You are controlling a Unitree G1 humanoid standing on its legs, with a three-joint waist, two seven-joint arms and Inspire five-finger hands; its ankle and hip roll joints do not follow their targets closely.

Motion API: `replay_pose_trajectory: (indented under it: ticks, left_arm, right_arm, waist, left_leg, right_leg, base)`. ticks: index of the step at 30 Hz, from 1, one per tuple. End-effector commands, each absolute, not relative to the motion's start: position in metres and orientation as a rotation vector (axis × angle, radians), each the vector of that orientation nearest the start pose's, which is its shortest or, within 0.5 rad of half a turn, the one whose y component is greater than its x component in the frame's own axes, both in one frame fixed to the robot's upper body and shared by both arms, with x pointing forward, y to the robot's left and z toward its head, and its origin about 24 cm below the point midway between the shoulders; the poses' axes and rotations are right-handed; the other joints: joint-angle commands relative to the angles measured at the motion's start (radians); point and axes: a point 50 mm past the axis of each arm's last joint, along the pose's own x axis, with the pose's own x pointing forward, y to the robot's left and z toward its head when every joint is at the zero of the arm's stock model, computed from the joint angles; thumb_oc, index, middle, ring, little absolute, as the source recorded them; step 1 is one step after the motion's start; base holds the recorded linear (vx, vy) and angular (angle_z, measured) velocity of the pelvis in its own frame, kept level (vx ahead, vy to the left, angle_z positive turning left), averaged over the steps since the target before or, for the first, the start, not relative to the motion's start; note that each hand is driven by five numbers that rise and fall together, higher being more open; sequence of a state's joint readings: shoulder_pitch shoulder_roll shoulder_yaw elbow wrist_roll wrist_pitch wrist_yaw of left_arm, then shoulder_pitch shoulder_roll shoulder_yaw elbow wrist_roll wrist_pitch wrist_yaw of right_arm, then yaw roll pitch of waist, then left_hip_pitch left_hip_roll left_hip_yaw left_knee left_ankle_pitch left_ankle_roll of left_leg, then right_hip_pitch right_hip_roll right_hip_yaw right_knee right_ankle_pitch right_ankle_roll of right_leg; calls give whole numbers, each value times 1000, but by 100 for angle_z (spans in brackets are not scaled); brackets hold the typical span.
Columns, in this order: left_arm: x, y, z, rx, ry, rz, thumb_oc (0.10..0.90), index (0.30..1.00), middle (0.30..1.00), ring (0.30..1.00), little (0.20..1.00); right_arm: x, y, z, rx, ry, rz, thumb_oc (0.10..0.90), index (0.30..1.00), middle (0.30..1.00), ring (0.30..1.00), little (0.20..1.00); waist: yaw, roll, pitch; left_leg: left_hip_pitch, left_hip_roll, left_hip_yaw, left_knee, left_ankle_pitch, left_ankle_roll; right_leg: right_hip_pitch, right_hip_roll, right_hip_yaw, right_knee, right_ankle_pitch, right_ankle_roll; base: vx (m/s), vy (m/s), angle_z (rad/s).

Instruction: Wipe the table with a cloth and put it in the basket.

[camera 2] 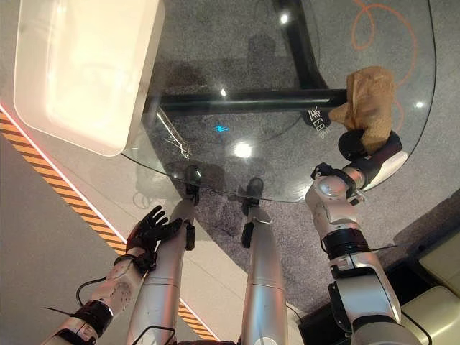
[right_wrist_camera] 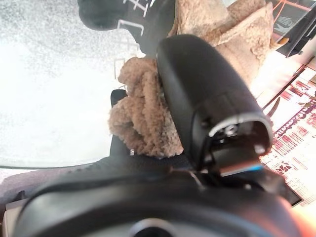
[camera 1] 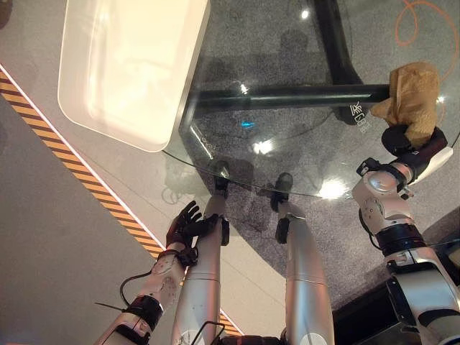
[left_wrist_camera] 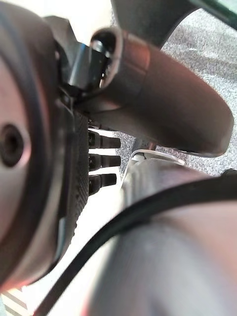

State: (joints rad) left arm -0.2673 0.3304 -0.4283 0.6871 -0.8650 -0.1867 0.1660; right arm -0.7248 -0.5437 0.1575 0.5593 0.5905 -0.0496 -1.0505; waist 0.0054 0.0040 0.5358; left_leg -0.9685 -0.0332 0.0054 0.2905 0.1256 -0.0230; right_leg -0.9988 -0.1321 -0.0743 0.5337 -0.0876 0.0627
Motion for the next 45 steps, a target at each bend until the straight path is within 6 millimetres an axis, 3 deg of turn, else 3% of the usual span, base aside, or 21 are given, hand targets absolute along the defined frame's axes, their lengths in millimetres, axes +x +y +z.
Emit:
replay_pose_trajectory:
  ticks: [1,9,11,12,13,14,20,26,33,45]
  left_arm:
    - [241,166,-68,-335,495,125,800,900,900,900,900]
    - [242,164,-68,-342,496,125,800,900,900,900,900]
    - [241,164,-70,-339,500,125,800,900,900,900,900]
    - [234,165,-75,-336,521,129,800,900,900,900,900]
    - [241,165,-70,-336,500,128,800,900,900,900,900]
    - [234,165,-75,-334,522,132,800,900,900,900,900]
    - [232,166,-75,-332,516,124,800,900,900,900,900]
    - [231,166,-77,-326,522,113,800,900,900,900,900]
    - [232,163,-76,-328,513,102,800,900,900,900,900]
    - [237,158,-74,-317,520,81,800,900,900,900,900]
  right_arm:
    - [334,-287,202,20,-392,-1068,100,300,300,300,200]
    - [341,-263,215,-145,-448,-879,100,300,300,300,200]
    - [346,-243,219,-302,-446,-694,100,300,300,300,200]
    - [346,-239,212,-331,-423,-655,100,300,300,300,200]
    - [347,-234,218,-352,-441,-615,100,300,300,300,200]
    - [347,-230,210,-386,-415,-574,100,300,300,300,200]
    - [344,-191,193,-530,-404,-280,100,300,300,300,200]
    - [343,-163,176,-546,-373,-130,100,300,300,300,200]
    - [341,-144,164,-579,-350,-43,100,300,300,300,200]
    - [336,-111,172,-582,-401,158,100,300,300,300,200]
  waist:
    - [8,52,-16]
    - [8,50,-16]
    - [8,47,-16]
    - [12,48,-16]
    - [7,43,-16]
    - [11,44,-16]
    - [10,40,-16]
    - [16,45,-16]
    - [20,47,-16]
    - [29,53,-16]
  left_leg:
    - [-7,-56,43,132,-166,46]
    - [-8,-55,47,133,-163,44]
    - [-6,-55,49,135,-164,42]
    - [28,-51,43,144,-198,38]
    - [-8,-55,49,137,-164,42]
    - [28,-52,43,145,-197,38]
    - [25,-52,49,144,-194,38]
    - [24,-54,51,141,-189,36]
    - [11,-52,54,144,-185,34]
    - [0,-57,52,152,-183,34]
  right_leg:
    - [8,71,-33,-204,178,2]
    - [7,70,-34,-200,173,1]
    - [9,69,-36,-195,166,1]
    - [39,75,-31,-181,134,7]
    - [7,69,-37,-193,165,1]
    - [38,75,-32,-179,134,8]
    - [33,74,-38,-174,128,9]
    - [30,68,-45,-170,124,9]
    - [21,63,-49,-166,123,9]
    - [9,58,-54,-160,125,12]
  base:
    - [0,0,0]
    - [0,0,0]
    - [25,30,0]
    - [-2,0,3]
    - [49,1,3]
    - [0,0,0]
    - [8,4,-2]
    - [-2,5,-1]
    - [-2,8,2]
    - [0,0,0]
